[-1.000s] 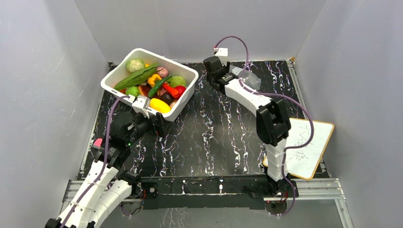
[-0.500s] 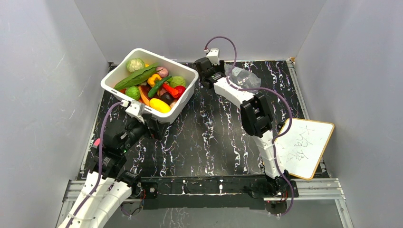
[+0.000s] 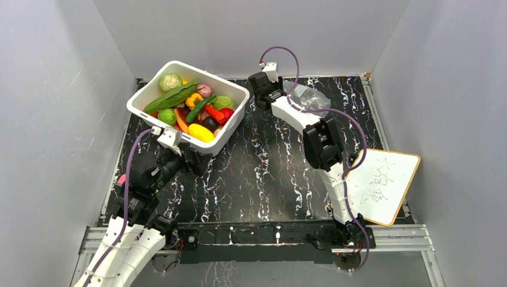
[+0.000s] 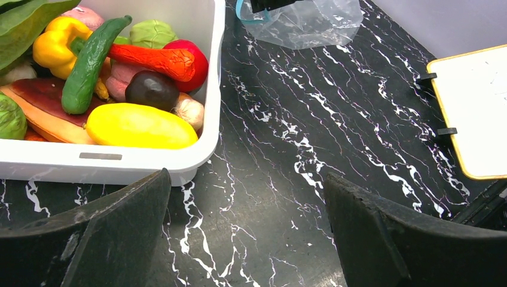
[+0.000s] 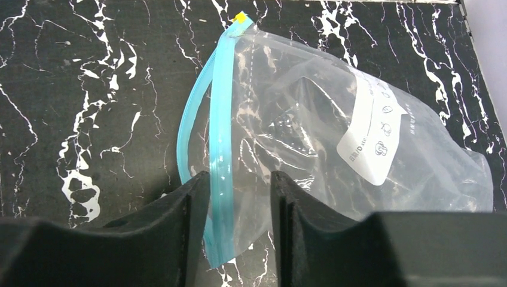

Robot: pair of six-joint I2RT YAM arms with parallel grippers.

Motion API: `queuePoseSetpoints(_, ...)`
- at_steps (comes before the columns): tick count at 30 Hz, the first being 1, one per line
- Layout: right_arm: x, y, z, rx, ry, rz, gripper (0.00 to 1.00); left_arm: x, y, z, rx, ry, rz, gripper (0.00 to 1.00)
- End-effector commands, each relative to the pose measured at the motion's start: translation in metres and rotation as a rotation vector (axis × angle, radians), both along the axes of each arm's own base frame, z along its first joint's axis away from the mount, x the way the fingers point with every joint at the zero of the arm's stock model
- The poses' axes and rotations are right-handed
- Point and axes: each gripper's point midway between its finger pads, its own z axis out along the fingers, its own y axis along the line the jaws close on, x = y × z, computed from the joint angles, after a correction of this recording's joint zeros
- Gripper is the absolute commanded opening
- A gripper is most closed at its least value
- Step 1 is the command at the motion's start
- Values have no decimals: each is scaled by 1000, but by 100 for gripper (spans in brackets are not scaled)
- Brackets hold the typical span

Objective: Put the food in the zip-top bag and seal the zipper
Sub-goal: Pick up the zipper food storage bag at the center of the board, then adjust the zipper food storage bag at the center of the board.

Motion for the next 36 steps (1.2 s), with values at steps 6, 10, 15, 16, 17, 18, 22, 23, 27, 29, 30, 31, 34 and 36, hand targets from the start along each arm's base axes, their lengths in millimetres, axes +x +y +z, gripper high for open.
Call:
queuePoseSetpoints(6,-16,-12,30,15,-34,26,15,1,-1,0,12,-11,-8,98)
queuePoseSetpoints(10,-31,-16,39,34,-39,49,1,6,4,-2,-17,6,48,98)
queuePoseSetpoints(15,-60,-18,52,107,-35,104,0,15,11,-8,-50,54,130,98)
queuePoseSetpoints(16,-68,-21,54,121,-32,106,0,17,12,-10,-53,74,145,98)
queuePoseSetpoints(17,-76,-22,56,138,-31,113,0,19,12,-11,-60,92,161,97)
queuePoseSetpoints(18,-86,-23,54,152,-17,124,0,21,11,-12,-71,112,171,96)
queuePoseSetpoints(22,-121,-23,70,253,-17,190,0,23,-3,-9,-144,198,145,91)
queuePoseSetpoints(23,-129,-22,74,280,-18,211,0,24,-9,-7,-164,224,132,90)
queuePoseSetpoints(27,-163,-18,87,377,-17,284,0,26,-33,3,-246,346,62,88)
queuePoseSetpoints(29,-179,-17,95,425,-27,314,0,28,-42,7,-283,403,47,86)
queuePoseSetpoints(30,-187,-16,99,453,-30,330,0,28,-47,9,-305,426,36,86)
queuePoseSetpoints(31,-194,-15,102,478,-33,347,0,29,-52,11,-329,448,24,85)
queuePoseSetpoints(34,-216,-14,112,552,-45,381,0,33,-65,18,-408,505,4,81)
queuePoseSetpoints(36,-229,-14,120,597,-59,394,0,35,-72,21,-458,538,-4,80)
